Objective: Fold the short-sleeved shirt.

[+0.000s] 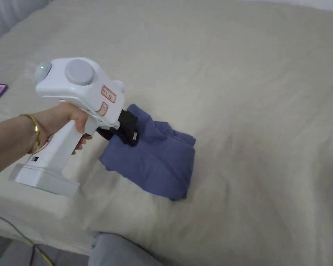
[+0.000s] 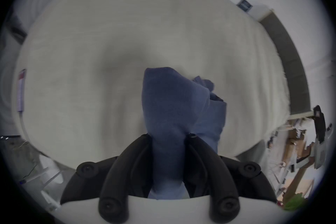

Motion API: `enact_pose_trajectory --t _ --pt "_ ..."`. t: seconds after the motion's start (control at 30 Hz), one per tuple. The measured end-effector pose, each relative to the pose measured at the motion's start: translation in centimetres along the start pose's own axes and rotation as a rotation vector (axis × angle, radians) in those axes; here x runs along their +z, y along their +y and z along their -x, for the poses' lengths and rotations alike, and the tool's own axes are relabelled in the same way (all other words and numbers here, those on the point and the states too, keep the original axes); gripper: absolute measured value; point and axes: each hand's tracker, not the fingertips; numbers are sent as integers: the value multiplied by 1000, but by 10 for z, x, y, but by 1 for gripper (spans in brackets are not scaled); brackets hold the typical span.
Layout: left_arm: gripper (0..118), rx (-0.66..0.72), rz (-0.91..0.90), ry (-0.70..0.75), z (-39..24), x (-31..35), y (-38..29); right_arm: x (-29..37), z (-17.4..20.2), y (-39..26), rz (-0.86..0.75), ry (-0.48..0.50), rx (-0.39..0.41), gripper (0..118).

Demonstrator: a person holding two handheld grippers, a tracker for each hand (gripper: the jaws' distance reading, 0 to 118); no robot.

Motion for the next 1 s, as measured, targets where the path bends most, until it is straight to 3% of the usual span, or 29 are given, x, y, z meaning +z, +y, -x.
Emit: enact_pose_trajectory --t 0.27,0.43,0.5,0.57,0.6,0.87,1.0 --pt "23 104 -19 384 145 12 7 -20 28 -12 28 -39 -77 3" --pt "27 179 -18 513 201 -10 11 -36 43 -17 79 -63 -88 3" --pt "54 175 -15 575 209 -20 10 -39 48 -17 94 -59 -86 3" --pt "95 173 -27 644 223 -30 10 -39 52 -14 97 -60 -56 3" --pt "102 169 -56 662 223 -30 8 -39 53 -13 94 -63 -38 3" --pt "99 171 -463 688 171 34 12 -28 46 8 26 -84 5 3" --pt "61 89 -688 614 110 81 12 -19 36 27 -21 -69 29 3"
